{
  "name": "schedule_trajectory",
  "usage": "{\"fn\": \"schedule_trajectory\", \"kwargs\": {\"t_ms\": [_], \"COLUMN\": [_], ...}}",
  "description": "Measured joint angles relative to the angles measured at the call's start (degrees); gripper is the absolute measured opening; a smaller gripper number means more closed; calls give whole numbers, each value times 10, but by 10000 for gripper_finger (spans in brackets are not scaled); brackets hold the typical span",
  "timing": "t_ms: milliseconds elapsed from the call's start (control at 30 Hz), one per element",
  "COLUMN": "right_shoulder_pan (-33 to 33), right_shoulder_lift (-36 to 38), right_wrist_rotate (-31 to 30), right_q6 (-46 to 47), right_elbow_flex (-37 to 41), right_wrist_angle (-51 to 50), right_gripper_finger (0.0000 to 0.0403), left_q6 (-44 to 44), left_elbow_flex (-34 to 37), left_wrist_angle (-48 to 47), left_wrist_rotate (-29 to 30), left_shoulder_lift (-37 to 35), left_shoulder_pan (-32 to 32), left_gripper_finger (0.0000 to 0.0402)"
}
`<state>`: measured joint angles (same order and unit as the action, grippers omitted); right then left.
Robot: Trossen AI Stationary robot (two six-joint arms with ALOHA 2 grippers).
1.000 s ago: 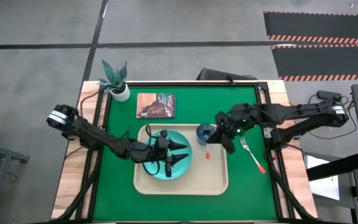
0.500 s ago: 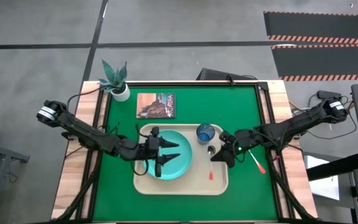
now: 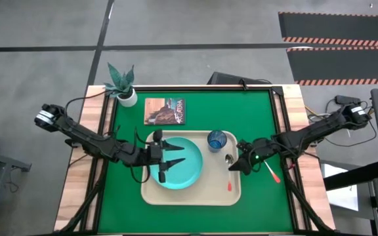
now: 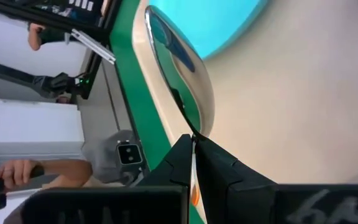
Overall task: Pick and place plate/cup/fork/spoon on tray
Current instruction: Put the orange spoon in the right corner of the serving tray
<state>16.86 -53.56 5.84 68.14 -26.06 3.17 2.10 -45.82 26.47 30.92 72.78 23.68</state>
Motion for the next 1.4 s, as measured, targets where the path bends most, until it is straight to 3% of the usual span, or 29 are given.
{"fn": "schedule_trajectory", "kwargs": {"t_ms": [633,1400], "right_shoulder_pan": [-32,-27], "right_shoulder_lift": [-19,-21], "right_wrist_rotate": [2,0], "right_q6": [69,113], "right_elbow_flex": [27,29], "right_wrist_angle": [-17,-25], "right_gripper_finger": [8,8], "left_q6": [29,29], "left_elbow_flex": [12,12], "left_wrist_angle": [-1,0], "left_wrist_rotate": [12,12], "left_shoulder_lift": [-2,-2], "left_shoulder_pan": [0,0], "left_gripper_finger": [156,156]}}
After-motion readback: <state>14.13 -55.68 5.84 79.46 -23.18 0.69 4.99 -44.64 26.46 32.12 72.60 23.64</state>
